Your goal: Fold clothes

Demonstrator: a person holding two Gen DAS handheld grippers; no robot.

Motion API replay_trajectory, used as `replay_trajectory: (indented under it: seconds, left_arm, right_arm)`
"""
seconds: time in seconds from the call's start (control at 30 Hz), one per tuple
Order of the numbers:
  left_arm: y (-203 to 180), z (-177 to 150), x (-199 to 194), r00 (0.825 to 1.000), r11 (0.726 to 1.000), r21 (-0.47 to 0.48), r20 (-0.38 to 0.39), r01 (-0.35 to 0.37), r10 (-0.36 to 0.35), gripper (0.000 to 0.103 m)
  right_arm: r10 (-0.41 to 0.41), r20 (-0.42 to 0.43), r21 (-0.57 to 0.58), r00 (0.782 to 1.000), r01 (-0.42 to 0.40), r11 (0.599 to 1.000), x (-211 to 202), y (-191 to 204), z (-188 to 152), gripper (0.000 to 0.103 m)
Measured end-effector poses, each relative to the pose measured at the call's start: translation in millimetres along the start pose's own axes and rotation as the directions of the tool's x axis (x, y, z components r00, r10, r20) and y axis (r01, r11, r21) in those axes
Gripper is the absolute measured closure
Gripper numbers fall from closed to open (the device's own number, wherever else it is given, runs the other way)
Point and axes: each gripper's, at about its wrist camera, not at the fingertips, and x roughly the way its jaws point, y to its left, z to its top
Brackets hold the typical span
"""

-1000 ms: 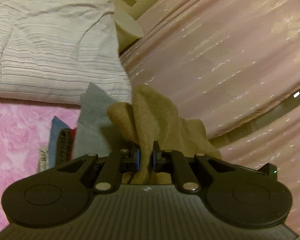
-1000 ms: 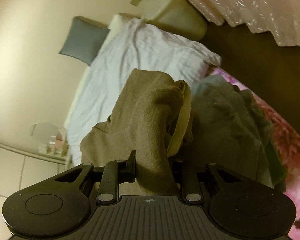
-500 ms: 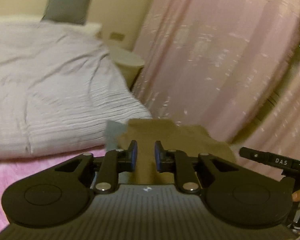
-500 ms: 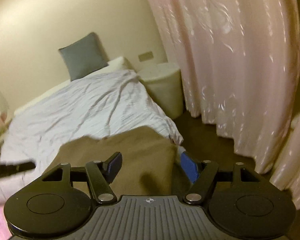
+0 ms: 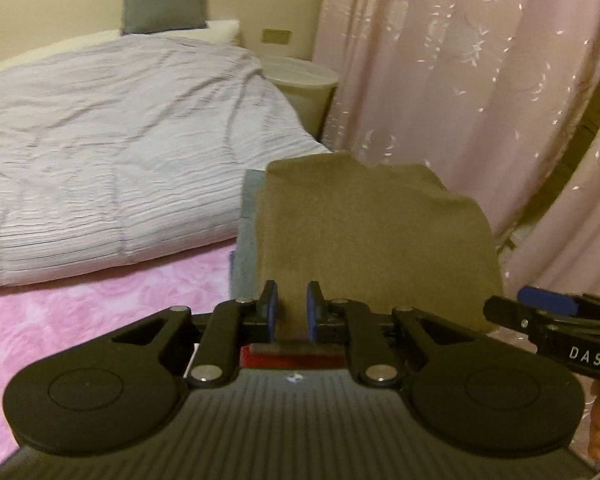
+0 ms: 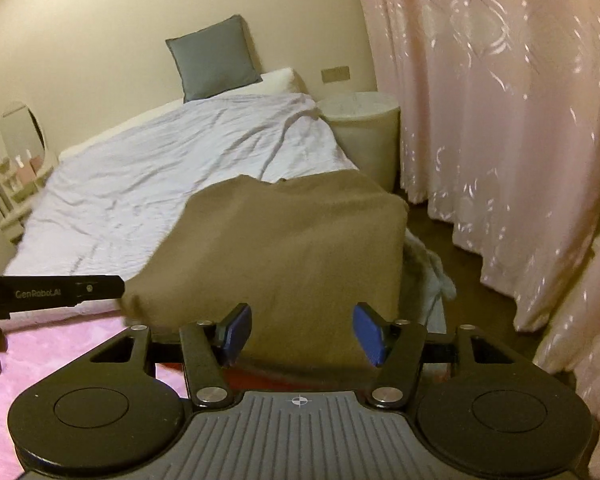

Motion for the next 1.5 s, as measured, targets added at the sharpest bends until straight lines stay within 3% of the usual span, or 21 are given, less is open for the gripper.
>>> replay_trajectory:
  seconds: [0.17, 0.27, 0.53, 0.63, 0.73, 0.83, 0.97, 1.5]
  left_arm:
    - [-20.2, -11.3, -51.3, 0.999, 0.999, 0.009, -0.016, -0.046, 0.046, 0.079]
    - [-28.9, -21.2, -78.2, 0.998, 0.998, 0.022, -0.017, -0.055, 0.056, 0.073]
    - [-36.5, -54.7, -142.2, 0.999, 0.997, 0.052, -0.009, -0.051, 0.051, 0.064]
    - [-38.8, -67.1, -165.5, 0.999, 0.997, 0.063, -0.005, -0.048, 0.048, 0.061]
    - [-40.5, -78.8, -185.6, 0.999, 0.996, 0.072, -0.001, -0.049, 0.050, 0.059]
    - [-41.1, -89.2, -195.3, 0.998, 0.995, 0.077, 0.000, -0.065, 0.065, 0.055]
    - [-43.1, -104.6, -200.7, 0.996, 0.993, 0.086, -0.013, -0.082, 0.083, 0.050]
    - [-55.0, -152.3, -181.5, 0.987, 0.989, 0.106, -0.116, -0.101, 0.113, 0.049]
  right_arm:
    - [-0.040, -0.039, 0.050, 0.998, 0.042, 0.998, -39.9, 9.4, -6.9, 0.041]
    - [-0.063, -0.046, 0.075, 0.997, 0.066, 0.995, -64.9, 16.7, -15.3, 0.027]
    - [-0.086, -0.031, 0.109, 0.996, 0.088, 0.990, -131.7, 47.5, -40.7, 0.026]
    - [-0.098, -0.024, 0.106, 0.995, 0.100, 0.989, -153.8, 57.6, -49.8, 0.016]
    - [-0.107, -0.014, 0.101, 0.994, 0.108, 0.989, -173.0, 65.7, -59.8, 0.016]
    - [-0.109, -0.022, 0.104, 0.994, 0.110, 0.988, -185.1, 70.7, -68.6, 0.015]
    - [-0.124, -0.035, 0.098, 0.992, 0.127, 0.987, -194.9, 74.1, -81.8, 0.004]
    - [-0.166, -0.130, 0.082, 0.978, 0.177, 0.981, -191.3, 64.9, -119.3, 0.002]
